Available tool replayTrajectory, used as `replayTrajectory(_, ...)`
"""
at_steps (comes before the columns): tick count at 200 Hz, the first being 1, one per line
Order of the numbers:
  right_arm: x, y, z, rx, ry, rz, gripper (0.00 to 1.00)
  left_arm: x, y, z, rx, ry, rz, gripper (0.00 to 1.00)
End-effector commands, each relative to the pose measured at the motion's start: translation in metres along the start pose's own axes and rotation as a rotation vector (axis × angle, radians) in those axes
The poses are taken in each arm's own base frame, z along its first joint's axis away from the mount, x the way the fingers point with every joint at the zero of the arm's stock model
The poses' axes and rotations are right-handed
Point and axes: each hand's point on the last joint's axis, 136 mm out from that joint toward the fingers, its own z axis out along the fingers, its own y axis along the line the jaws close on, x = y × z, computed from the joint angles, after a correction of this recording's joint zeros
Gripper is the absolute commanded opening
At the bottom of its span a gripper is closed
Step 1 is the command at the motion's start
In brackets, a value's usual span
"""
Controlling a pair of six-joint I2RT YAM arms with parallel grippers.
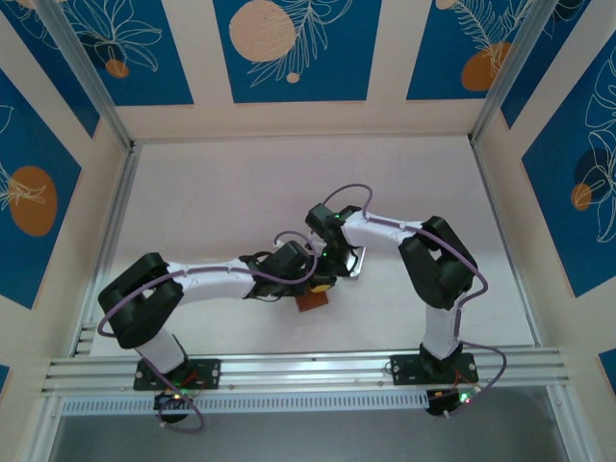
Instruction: Put the credit cards into the card holder
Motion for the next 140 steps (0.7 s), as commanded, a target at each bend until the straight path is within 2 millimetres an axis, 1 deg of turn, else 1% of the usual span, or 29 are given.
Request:
replayTrajectory(1, 0.004, -0.014, 0.035, 0.104, 0.044, 0.023, 0.0, 0.015, 0.004, 0.011, -0.014, 0.042, 0.016, 0.17)
replayTrajectory(49, 0.002, -0.018, 0.05, 0.158, 0.063, 0.05, 0.0, 0.014, 0.004, 0.01, -0.013, 0.037, 0.016, 0.17)
replayTrajectory(88, 0.005, -0.025, 0.062, 0.212, 0.083, 0.074, 0.0, 0.014, 0.004, 0.01, -0.009, 0.034, 0.015, 0.16)
replayTrajectory(98, 0.006, -0.023, 0.063, 0.214, 0.086, 0.07, 0.0, 0.015, 0.004, 0.01, -0.008, 0.035, 0.014, 0.17)
replayTrajectory(113, 0.006, -0.016, 0.058, 0.179, 0.073, 0.058, 0.0, 0.015, 0.004, 0.01, -0.009, 0.035, 0.016, 0.17)
replayTrajectory(140, 0.005, 0.007, 0.037, 0.033, 0.044, 0.028, 0.0, 0.015, 0.006, 0.009, -0.019, 0.029, 0.021, 0.17)
